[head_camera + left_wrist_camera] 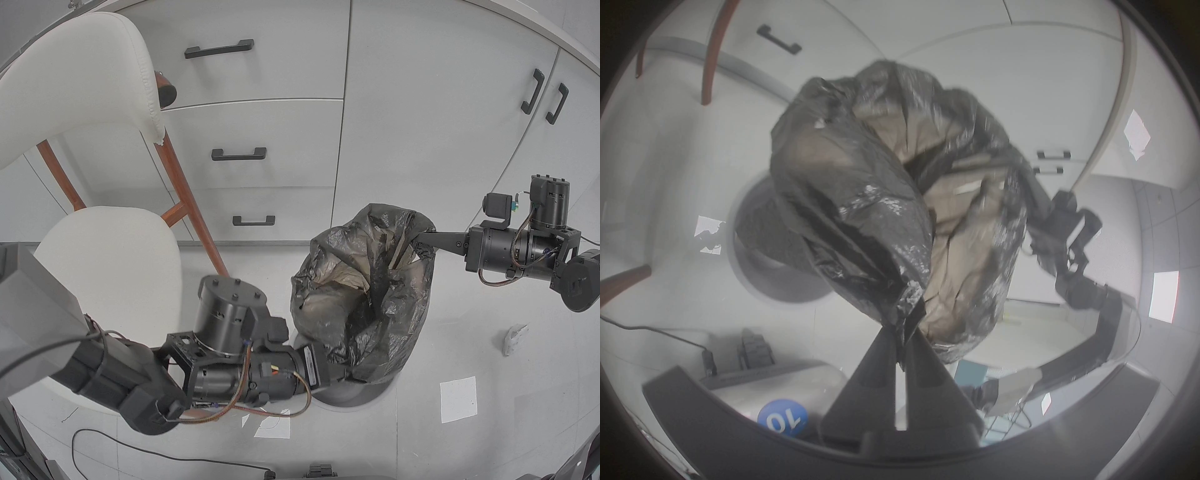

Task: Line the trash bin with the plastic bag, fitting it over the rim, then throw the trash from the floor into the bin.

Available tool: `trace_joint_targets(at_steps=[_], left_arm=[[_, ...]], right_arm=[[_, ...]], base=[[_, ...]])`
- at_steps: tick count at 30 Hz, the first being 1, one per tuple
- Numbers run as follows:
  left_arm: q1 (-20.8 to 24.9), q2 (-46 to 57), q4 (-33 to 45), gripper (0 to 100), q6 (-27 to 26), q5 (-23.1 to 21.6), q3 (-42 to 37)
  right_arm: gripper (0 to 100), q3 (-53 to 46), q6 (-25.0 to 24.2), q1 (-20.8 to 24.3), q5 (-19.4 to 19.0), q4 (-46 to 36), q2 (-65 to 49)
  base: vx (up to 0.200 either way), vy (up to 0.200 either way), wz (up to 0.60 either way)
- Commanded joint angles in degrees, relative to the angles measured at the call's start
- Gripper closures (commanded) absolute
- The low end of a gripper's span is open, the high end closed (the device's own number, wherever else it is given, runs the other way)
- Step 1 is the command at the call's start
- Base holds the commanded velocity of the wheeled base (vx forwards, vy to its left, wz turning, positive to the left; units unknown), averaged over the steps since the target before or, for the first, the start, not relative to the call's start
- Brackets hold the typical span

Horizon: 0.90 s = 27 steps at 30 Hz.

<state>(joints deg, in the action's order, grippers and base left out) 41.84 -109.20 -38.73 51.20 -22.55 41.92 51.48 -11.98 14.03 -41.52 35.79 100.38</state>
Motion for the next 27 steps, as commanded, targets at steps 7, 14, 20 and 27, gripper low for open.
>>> trace_joint_targets(at_steps=[7, 14, 20, 27], left_arm=[[10.6, 2.9, -0.4, 100, 1.8, -3.6, -6.4], [10.7, 0.5, -0.5, 100, 2.9, -3.8, -6.7], [6.4, -1.2, -0.9, 100, 2.2, -3.5, -5.0], [0.0, 2.5, -0.9, 100, -0.8, -3.6, -0.1]], right_arm=[[100, -0.4, -0.1, 0.5, -0.1, 0.2, -0.4], [100, -0.7, -0.1, 0.6, -0.3, 0.2, -0.8], [100, -0.6, -0.1, 0.4, -0.4, 0.2, -0.9], [100, 2.5, -0.4, 0.3, -0.4, 0.0, -1.6]], base=[[0.000, 0.000, 0.00], [0.000, 0.000, 0.00], [0.000, 0.000, 0.00], [0.000, 0.000, 0.00]])
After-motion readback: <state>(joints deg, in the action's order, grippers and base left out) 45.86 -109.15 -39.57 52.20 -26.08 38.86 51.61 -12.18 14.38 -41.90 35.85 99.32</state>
